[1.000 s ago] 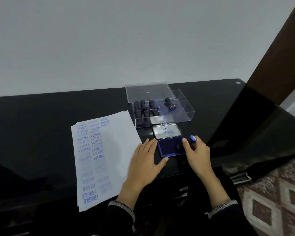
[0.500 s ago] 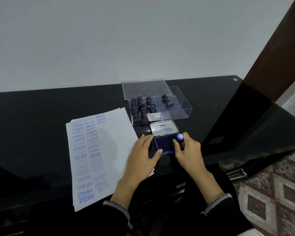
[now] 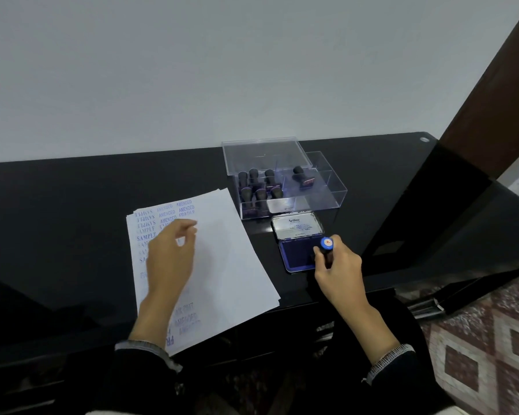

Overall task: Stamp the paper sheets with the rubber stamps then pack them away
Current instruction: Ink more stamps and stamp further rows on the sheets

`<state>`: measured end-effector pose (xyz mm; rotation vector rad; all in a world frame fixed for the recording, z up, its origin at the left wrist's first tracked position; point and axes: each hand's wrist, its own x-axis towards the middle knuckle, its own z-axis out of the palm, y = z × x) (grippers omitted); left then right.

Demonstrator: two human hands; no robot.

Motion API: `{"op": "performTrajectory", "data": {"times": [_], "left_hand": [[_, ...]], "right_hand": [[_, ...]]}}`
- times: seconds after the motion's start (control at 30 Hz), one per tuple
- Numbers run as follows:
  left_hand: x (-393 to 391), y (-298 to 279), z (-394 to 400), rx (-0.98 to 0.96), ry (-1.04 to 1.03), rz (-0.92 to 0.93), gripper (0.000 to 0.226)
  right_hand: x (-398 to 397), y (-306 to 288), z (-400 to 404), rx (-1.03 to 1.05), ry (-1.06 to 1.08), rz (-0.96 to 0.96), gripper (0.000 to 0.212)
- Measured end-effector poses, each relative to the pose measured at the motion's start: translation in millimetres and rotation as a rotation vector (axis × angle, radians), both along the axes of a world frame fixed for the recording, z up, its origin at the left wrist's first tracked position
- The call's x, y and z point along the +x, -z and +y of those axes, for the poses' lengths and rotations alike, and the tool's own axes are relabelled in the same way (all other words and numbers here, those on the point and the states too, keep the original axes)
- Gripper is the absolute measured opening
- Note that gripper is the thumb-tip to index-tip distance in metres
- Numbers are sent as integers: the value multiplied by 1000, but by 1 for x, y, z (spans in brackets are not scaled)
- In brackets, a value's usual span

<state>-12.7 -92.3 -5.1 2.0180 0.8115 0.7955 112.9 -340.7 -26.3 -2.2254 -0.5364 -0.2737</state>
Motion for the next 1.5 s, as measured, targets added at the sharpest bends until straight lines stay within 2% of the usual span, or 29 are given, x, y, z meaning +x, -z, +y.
{"op": "performTrajectory", "data": {"times": [0.13, 0.27, 0.4, 0.57, 0.8, 1.03, 1.23, 1.33, 1.5], "left_hand": [[-18, 6, 30, 107, -121, 157, 19], [-31, 18, 56, 187, -136, 245, 25], [-37, 26, 64, 177, -144, 259, 27], [-39, 31, 63, 198, -141, 256, 31], [-40, 36, 65, 220, -132, 288, 35], [-40, 36, 65, 233, -137, 306, 37], [-37, 38, 65, 280, -125, 388, 40], [-36, 38, 64, 271, -123, 398, 41], [-38, 34, 62, 258, -139, 361, 36]], "right_hand": [[2, 1, 1, 53, 20, 38, 18], [1, 2, 0, 45, 13, 17, 21], [0, 3, 1, 2, 9, -31, 23], [3, 2, 2, 43, 34, 33, 19], [-2, 3, 3, 45, 54, 8, 19], [-3, -6, 5, 49, 49, 98, 16], [-22, -24, 48, 305, 59, 219, 8], [-32, -27, 86, 394, 32, 319, 13], [-44, -28, 137, 512, -72, 357, 18]]}}
